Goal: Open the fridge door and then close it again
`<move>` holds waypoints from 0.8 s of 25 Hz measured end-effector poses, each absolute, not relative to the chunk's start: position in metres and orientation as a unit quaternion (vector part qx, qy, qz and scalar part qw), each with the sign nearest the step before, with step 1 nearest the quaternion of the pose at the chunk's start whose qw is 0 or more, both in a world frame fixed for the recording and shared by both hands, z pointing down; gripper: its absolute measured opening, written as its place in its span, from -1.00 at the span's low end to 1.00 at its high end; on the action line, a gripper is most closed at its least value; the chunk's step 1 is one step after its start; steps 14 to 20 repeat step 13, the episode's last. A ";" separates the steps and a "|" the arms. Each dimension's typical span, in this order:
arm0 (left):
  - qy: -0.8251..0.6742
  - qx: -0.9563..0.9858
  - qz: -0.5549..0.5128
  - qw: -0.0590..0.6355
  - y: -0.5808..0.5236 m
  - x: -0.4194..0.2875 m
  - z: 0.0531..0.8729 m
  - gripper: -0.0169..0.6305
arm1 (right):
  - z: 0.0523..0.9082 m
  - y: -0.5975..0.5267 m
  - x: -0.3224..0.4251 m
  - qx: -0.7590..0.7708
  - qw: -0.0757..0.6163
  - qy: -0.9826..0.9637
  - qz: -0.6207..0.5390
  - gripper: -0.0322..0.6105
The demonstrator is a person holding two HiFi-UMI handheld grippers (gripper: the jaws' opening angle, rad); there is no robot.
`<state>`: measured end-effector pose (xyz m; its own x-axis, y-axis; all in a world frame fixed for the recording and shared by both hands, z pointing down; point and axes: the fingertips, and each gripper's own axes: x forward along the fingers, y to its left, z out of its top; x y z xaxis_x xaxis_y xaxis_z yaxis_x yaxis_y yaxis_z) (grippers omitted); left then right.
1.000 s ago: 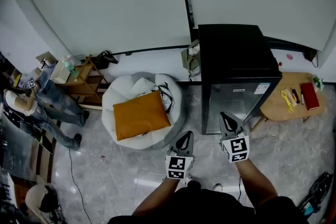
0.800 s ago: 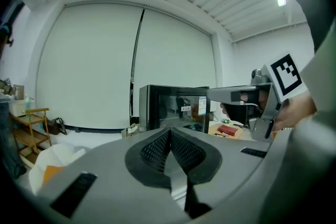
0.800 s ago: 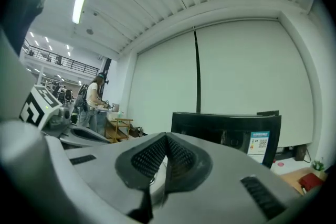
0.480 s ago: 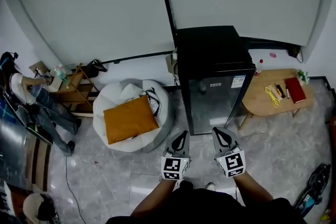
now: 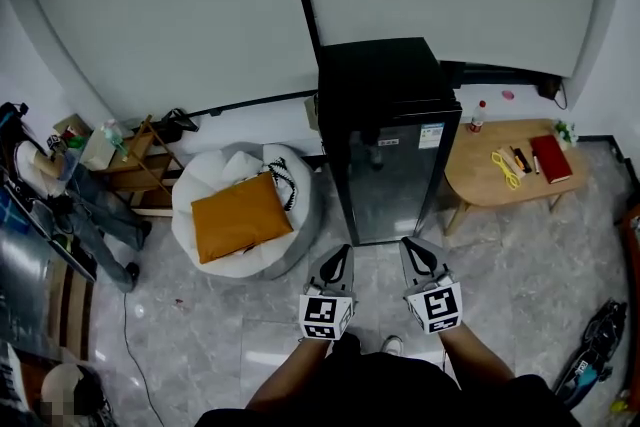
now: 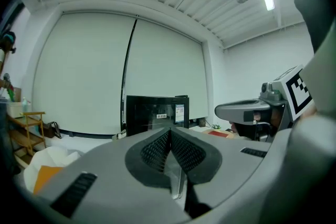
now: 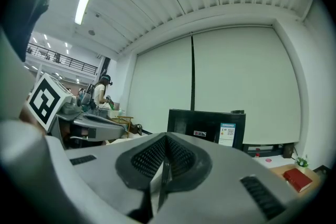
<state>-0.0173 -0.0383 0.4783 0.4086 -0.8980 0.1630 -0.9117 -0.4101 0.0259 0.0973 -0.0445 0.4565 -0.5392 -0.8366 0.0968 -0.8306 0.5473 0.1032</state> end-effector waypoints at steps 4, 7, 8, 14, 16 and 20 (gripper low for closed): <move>-0.545 0.834 0.067 0.050 -0.025 -0.012 0.478 -0.88 | 0.457 -0.034 0.106 0.481 0.064 -0.874 -0.018 -0.84; -0.546 0.833 0.065 0.056 -0.015 -0.006 0.477 -0.88 | 0.457 -0.025 0.112 0.482 0.064 -0.874 -0.014 -0.84; -0.546 0.834 0.062 0.056 -0.012 -0.003 0.476 -0.88 | 0.458 -0.023 0.115 0.482 0.064 -0.874 -0.014 -0.84; -0.543 0.836 0.056 0.049 -0.003 0.009 0.475 -0.88 | 0.459 -0.016 0.127 0.482 0.056 -0.874 -0.011 -0.84; -0.543 0.836 0.056 0.049 -0.003 0.009 0.475 -0.88 | 0.459 -0.016 0.127 0.482 0.056 -0.874 -0.011 -0.84; -0.543 0.836 0.056 0.049 -0.003 0.009 0.475 -0.88 | 0.459 -0.016 0.127 0.482 0.056 -0.874 -0.011 -0.84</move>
